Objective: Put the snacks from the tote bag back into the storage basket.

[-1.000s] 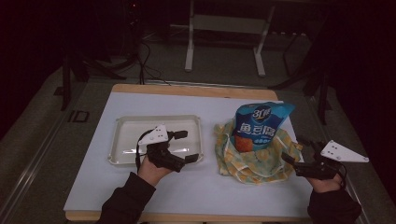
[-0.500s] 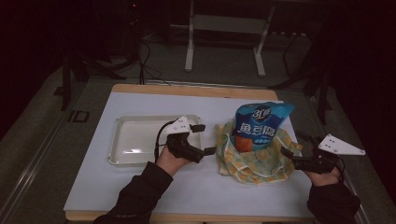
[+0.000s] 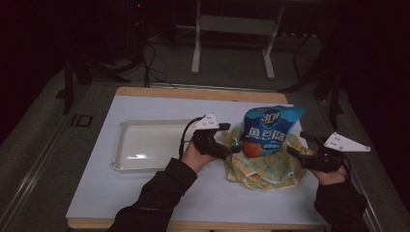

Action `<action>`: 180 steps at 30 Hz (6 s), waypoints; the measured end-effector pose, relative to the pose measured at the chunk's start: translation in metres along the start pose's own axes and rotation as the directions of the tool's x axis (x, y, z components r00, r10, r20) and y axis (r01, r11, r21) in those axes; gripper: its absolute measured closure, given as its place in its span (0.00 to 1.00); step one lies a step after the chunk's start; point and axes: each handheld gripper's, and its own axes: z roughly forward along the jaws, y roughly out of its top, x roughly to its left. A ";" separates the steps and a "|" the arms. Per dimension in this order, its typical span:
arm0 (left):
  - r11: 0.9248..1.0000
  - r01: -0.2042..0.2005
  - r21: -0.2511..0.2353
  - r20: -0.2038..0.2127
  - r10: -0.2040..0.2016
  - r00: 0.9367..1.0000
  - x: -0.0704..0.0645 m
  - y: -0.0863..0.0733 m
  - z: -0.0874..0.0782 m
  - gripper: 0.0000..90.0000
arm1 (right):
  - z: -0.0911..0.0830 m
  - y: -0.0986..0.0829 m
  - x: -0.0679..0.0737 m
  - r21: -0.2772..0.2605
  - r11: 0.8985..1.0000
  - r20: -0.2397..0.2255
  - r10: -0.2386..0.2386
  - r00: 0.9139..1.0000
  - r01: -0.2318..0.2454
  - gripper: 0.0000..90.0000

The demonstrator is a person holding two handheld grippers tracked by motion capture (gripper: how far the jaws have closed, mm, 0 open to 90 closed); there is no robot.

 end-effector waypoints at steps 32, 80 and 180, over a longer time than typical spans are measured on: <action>0.997 -0.029 0.071 -0.039 0.032 0.999 0.013 0.004 0.061 0.61 | 0.045 -0.004 -0.014 0.037 0.999 -0.018 0.039 0.999 -0.039 0.65; 0.993 0.001 0.116 -0.115 0.013 0.993 0.008 0.039 0.064 0.98 | 0.043 0.019 -0.004 0.043 0.998 0.012 0.034 0.999 -0.034 0.99; 1.000 0.004 0.007 -0.339 -0.002 0.941 0.005 0.097 -0.134 0.98 | 0.122 0.171 0.103 -0.046 0.991 -0.118 -0.130 0.984 0.125 0.99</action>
